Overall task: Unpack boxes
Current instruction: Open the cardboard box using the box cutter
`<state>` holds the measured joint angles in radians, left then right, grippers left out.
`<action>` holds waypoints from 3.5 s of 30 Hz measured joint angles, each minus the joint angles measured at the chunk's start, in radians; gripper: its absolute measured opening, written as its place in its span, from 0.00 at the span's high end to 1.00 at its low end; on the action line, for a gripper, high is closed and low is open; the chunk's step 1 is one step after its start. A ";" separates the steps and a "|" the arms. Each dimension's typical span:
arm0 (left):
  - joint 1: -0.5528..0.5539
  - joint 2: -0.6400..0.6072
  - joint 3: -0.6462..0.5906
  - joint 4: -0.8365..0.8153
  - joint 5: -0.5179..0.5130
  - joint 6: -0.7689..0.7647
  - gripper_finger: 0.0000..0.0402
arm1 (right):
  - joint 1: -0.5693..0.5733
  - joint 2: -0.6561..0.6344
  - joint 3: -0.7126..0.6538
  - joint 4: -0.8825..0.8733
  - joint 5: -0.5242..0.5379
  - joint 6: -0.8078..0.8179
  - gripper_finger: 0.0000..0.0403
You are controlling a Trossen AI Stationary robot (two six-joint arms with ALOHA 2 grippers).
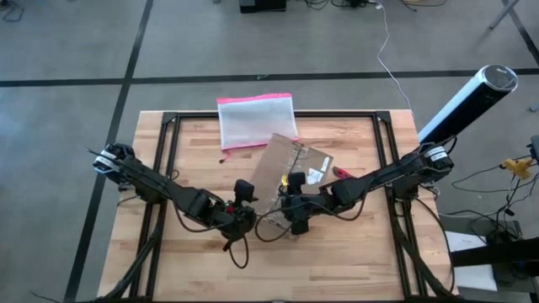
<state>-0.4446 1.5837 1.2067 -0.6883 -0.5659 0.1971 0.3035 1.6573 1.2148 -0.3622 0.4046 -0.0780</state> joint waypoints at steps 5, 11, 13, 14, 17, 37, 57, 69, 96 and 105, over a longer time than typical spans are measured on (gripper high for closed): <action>0.004 -0.001 -0.018 0.002 -0.001 0.013 0.31 | 0.000 0.000 0.000 0.000 0.000 0.009 0.59; 0.004 -0.003 -0.044 0.015 -0.039 0.029 0.31 | 0.000 0.000 0.001 0.000 0.000 0.008 0.59; 0.004 -0.003 -0.045 0.013 -0.061 0.030 0.31 | 0.000 0.000 0.001 0.000 0.000 0.008 0.59; 0.004 -0.003 -0.044 0.010 -0.072 0.030 0.31 | 0.000 0.000 0.001 0.000 0.000 0.008 0.59; 0.005 -0.003 -0.042 0.008 -0.085 0.039 0.31 | 0.000 0.000 0.001 0.001 0.000 0.012 0.59; 0.014 -0.004 -0.042 0.017 -0.160 0.057 0.31 | 0.000 0.000 0.001 0.001 0.000 0.027 0.59; 0.026 0.018 -0.042 0.027 -0.061 0.083 0.31 | 0.000 0.000 0.001 0.005 0.000 0.031 0.59; 0.026 0.034 -0.041 0.028 -0.053 0.098 0.31 | 0.000 0.000 0.001 0.004 0.000 0.032 0.59; 0.048 0.035 -0.082 0.078 -0.058 0.086 0.31 | 0.000 0.000 0.001 0.008 0.000 0.032 0.59; 0.048 0.043 -0.085 0.106 -0.109 0.086 0.32 | 0.000 0.000 0.001 0.009 0.000 0.031 0.59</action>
<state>-0.3962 1.6264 1.1213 -0.5823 -0.6747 0.2832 0.3031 1.6569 1.2160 -0.3534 0.4047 -0.0474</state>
